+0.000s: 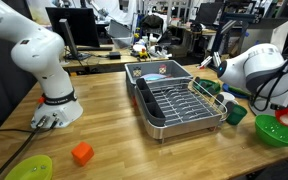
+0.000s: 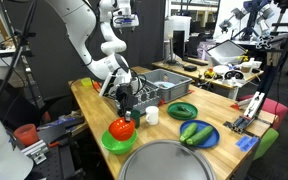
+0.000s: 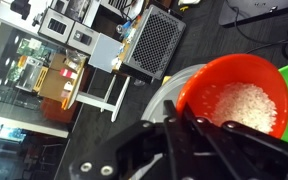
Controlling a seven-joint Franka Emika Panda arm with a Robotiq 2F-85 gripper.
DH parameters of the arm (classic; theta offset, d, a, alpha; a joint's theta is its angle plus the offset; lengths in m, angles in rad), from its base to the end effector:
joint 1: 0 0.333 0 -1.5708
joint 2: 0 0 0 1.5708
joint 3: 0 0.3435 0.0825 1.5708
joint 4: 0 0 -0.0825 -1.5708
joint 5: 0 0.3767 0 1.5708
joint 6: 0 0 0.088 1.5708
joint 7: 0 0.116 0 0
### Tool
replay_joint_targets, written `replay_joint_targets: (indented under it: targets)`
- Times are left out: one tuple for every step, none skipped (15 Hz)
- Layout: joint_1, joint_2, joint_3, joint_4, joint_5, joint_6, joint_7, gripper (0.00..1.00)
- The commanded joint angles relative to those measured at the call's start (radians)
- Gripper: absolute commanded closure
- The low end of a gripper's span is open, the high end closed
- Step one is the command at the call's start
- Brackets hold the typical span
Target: Pour the rice out of the orange bowl into the green bowl
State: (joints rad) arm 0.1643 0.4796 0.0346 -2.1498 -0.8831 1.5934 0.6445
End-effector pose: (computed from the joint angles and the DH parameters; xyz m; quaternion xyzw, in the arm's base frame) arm 0.4773 0.0067 0.1960 0.8184 0.0421 -0.2603 0.5106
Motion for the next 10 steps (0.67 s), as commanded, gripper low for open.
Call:
replay_joint_targets:
  targets:
    - [0.026, 0.015, 0.01, 0.003, -0.004, -0.068, 0.029, 0.98]
    - [0.035, 0.019, 0.015, 0.001, -0.008, -0.081, 0.034, 0.98]
    - [0.042, 0.021, 0.02, -0.002, -0.01, -0.088, 0.036, 0.98]
    - [0.049, 0.025, 0.025, -0.001, -0.012, -0.098, 0.038, 0.98]
    - [0.054, 0.032, 0.029, 0.001, -0.012, -0.102, 0.039, 0.98]
    - [0.061, 0.039, 0.032, 0.004, -0.012, -0.111, 0.039, 0.98]
    - [0.068, 0.049, 0.033, 0.007, -0.011, -0.121, 0.043, 0.98]
    - [0.077, 0.061, 0.035, 0.011, -0.009, -0.139, 0.047, 0.98]
    - [0.084, 0.071, 0.036, 0.016, -0.007, -0.16, 0.056, 0.98]
    - [0.093, 0.087, 0.036, 0.028, -0.002, -0.187, 0.068, 0.98]
